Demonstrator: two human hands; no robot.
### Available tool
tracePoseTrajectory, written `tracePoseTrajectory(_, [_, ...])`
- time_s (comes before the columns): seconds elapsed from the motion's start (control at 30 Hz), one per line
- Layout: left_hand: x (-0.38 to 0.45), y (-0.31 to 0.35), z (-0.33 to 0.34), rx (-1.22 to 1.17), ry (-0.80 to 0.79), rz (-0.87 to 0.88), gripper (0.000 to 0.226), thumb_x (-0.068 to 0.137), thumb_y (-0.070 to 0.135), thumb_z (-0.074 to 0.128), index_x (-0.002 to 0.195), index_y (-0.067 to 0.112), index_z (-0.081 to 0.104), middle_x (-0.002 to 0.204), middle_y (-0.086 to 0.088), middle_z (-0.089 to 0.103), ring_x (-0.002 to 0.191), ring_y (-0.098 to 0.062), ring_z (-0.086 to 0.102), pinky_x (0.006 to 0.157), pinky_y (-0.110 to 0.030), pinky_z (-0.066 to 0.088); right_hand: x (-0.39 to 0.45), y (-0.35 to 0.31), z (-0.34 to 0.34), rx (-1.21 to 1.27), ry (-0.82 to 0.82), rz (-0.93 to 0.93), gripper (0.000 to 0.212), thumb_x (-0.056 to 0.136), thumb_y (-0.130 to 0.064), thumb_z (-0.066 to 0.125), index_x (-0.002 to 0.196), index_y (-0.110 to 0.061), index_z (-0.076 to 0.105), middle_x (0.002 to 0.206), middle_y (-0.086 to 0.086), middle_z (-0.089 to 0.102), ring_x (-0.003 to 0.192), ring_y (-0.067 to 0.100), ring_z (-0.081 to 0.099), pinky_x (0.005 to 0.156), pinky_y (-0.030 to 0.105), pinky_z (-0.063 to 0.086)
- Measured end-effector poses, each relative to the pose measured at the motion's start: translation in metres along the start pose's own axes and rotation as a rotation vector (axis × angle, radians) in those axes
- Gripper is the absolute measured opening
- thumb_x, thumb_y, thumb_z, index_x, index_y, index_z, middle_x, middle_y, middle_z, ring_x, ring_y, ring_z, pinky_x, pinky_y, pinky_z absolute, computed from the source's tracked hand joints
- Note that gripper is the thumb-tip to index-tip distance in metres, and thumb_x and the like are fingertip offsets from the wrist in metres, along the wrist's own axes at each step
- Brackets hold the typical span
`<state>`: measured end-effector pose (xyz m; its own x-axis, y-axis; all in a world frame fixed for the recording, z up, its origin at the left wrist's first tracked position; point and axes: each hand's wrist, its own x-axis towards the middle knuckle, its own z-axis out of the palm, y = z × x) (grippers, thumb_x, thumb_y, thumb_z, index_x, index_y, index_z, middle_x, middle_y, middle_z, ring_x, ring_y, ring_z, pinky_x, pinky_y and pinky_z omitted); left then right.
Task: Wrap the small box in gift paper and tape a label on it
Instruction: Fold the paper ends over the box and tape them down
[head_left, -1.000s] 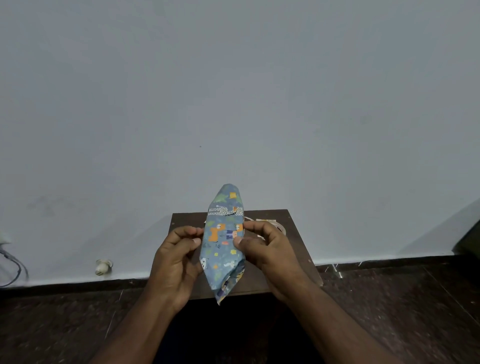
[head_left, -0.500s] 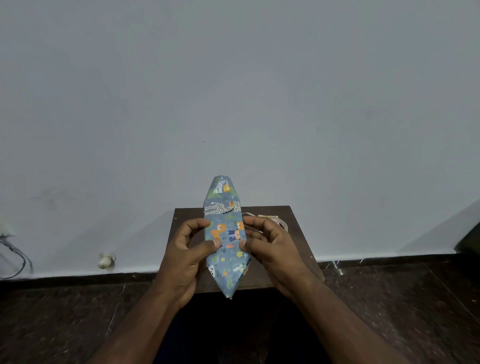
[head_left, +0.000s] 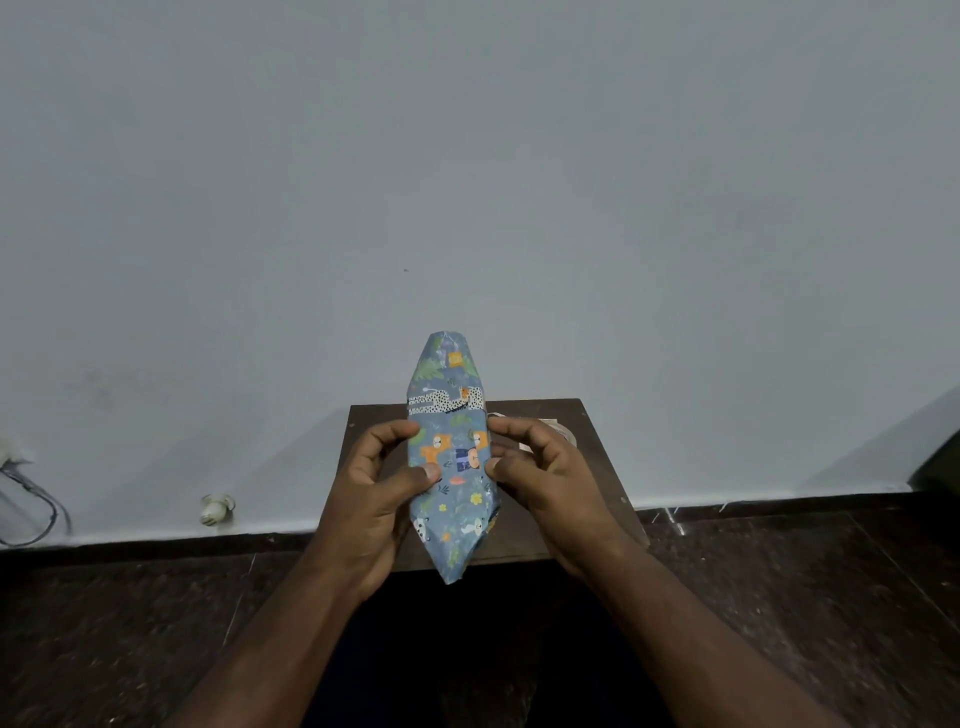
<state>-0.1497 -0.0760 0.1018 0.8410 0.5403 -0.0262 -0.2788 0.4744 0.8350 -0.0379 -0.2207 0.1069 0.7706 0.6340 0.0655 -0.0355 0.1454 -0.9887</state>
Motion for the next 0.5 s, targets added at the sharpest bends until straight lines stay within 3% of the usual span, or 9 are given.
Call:
tracePoseTrajectory(0.13, [-0.0028,-0.0010,0.0037,0.070,-0.022,0.028,0.042,0.082,-0.016,0.062,0.113,0.013,0.058,0.112,-0.007,0.073,0.099,-0.031,0.072,0.077,-0.040,0.062,-0.0030,-0.0067,0.0040,-0.022,0.053,-0.033,0.032,0.086,0.000,0.071,0.116,-0.003,0.063,0.095,-0.004,0.077,0.093,0.022,0.074,0.084,0.043,0.061])
tracePoseTrajectory(0.27, [-0.0051,-0.0022,0.0059,0.121,-0.041,0.049,0.042,0.084,-0.018,0.060,0.113,0.012,0.056,0.107,-0.006,0.076,0.099,-0.032,0.071,0.082,-0.043,0.062,-0.0011,-0.0052,0.0067,-0.053,0.108,-0.024,0.036,0.078,-0.004,0.074,0.112,-0.003,0.061,0.091,0.010,0.077,0.082,0.022,0.074,0.078,0.041,0.062])
tracePoseTrajectory(0.5, [-0.0065,-0.0029,0.0074,0.158,-0.051,0.059,0.042,0.085,-0.019,0.059,0.113,0.011,0.055,0.106,-0.004,0.076,0.097,-0.030,0.073,0.080,-0.042,0.063,0.0004,-0.0023,0.0039,-0.051,0.095,-0.004,0.037,0.080,0.005,0.076,0.112,-0.002,0.060,0.095,0.017,0.077,0.089,0.030,0.075,0.078,0.039,0.062])
